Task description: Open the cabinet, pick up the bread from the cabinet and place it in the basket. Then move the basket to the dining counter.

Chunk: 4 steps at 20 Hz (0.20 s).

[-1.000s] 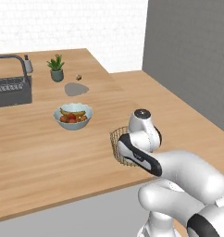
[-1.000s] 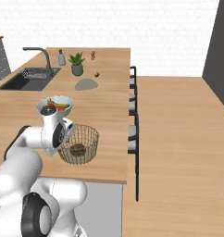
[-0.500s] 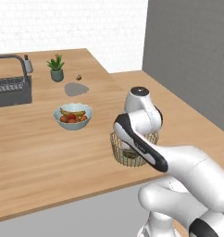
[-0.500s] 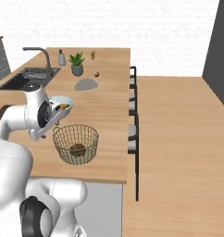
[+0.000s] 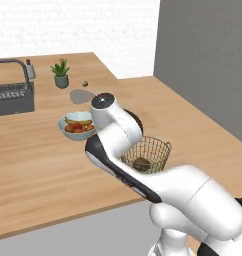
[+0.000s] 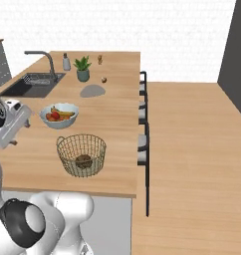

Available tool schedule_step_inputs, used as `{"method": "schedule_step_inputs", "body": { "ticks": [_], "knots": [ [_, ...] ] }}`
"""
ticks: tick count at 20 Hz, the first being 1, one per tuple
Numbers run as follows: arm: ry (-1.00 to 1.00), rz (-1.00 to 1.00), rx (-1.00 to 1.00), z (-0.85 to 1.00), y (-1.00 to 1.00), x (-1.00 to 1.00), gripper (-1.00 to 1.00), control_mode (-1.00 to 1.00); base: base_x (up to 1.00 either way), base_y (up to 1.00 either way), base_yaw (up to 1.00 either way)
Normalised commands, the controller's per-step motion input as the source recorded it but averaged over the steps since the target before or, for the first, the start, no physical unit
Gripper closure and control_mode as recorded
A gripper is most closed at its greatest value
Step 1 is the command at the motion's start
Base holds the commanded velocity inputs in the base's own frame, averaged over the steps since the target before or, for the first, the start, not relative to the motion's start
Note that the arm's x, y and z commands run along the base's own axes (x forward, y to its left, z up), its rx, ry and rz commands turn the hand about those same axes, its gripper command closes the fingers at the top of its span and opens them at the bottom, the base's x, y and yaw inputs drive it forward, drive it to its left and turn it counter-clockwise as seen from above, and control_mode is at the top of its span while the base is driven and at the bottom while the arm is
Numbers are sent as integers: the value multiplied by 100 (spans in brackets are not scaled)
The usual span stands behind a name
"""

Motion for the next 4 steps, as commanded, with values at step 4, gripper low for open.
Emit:
{"method": "schedule_step_inputs", "body": {
  "ticks": [4],
  "knots": [
    [-1,15,-13,0,23,-4,-100,-100,0,0,0]
  ]
}}
